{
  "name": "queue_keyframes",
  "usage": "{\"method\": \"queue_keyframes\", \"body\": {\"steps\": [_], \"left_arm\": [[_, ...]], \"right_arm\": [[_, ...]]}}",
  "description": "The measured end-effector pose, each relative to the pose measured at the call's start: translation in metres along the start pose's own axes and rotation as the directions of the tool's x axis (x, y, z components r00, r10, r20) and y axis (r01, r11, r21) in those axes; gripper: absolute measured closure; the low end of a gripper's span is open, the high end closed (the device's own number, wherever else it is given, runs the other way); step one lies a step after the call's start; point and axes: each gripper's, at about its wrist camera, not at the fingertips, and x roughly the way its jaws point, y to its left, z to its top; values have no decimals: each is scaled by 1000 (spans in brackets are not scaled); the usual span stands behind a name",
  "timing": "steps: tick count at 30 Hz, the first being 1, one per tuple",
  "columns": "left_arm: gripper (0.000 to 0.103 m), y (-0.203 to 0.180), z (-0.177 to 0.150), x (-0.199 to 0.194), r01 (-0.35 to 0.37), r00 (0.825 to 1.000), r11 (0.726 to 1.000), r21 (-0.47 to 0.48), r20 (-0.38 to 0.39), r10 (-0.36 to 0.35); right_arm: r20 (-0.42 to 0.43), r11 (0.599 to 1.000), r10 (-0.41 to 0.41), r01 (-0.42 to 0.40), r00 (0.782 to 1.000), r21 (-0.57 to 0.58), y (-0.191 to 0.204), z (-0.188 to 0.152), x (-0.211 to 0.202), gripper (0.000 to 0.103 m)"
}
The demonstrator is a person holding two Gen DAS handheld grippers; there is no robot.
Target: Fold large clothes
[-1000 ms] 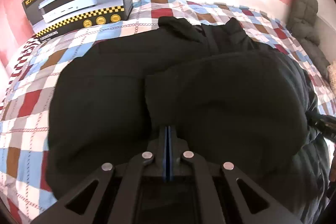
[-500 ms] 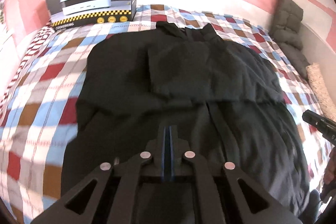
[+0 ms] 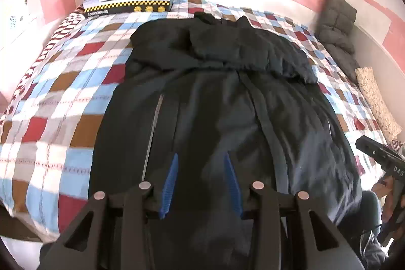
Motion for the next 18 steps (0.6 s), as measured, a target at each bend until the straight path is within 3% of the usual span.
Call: {"method": "queue_keyframes", "body": {"steps": [9, 18], "left_arm": [[62, 6, -25, -18, -13, 1000, 1000, -9, 0, 13], [62, 38, -33, -29, -57, 998, 996, -67, 17, 59]], "right_arm": [[26, 998, -44, 46, 999, -52, 10, -27, -22, 52], [15, 997, -72, 72, 997, 36, -21, -43, -34, 48]]}}
